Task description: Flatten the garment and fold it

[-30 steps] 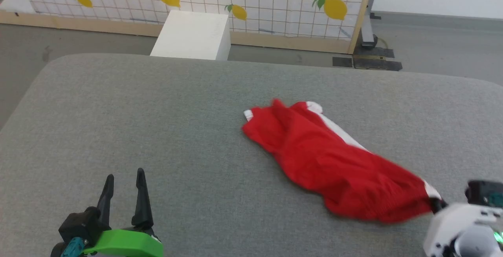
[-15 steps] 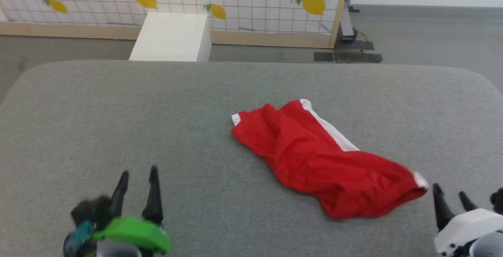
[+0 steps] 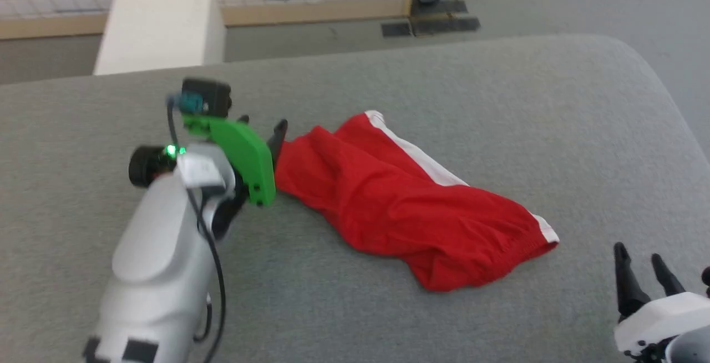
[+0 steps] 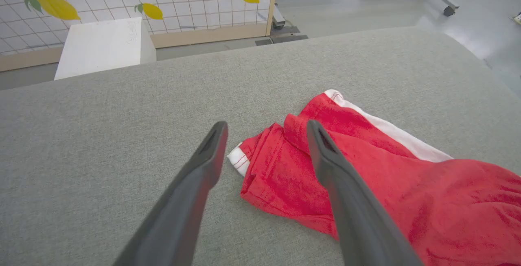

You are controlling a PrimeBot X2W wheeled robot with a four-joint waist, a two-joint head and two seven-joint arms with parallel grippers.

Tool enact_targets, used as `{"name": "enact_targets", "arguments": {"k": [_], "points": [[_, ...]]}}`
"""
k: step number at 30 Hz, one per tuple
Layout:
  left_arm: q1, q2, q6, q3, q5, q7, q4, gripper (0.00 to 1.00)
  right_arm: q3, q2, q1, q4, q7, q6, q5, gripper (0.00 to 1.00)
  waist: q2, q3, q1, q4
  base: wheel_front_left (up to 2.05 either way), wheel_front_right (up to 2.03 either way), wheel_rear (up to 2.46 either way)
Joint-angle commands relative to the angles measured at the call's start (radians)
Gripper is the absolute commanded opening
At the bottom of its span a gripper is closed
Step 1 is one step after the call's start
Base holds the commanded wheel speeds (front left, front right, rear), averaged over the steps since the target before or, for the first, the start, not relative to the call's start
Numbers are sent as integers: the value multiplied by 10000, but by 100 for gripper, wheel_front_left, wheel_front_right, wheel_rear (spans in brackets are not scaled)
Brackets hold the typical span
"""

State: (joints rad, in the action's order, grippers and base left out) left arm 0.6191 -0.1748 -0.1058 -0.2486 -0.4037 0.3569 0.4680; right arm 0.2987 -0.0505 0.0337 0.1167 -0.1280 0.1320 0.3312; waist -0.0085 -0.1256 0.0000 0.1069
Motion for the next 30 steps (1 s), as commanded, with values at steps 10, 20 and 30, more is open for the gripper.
{"name": "enact_targets", "arguments": {"k": [10, 20, 30], "points": [[1519, -698, 583, -828, 938, 2740, 2746, 100, -676, 3, -299, 484, 657, -13, 351, 100, 85, -1491, 0, 1819, 0, 0, 0], [1291, -500, 379, -666, 425, 2153, 3315, 0, -661, 3, -412, 617, 788, -13, 140, 100, 85, -1501, 0, 1194, 0, 0, 0], [593, -288, 89, 926, -1317, -419, 2215, 0, -776, 3, -358, 528, 353, -13, -207, 100, 85, -22, 0, -527, 0, 0, 0]]}}
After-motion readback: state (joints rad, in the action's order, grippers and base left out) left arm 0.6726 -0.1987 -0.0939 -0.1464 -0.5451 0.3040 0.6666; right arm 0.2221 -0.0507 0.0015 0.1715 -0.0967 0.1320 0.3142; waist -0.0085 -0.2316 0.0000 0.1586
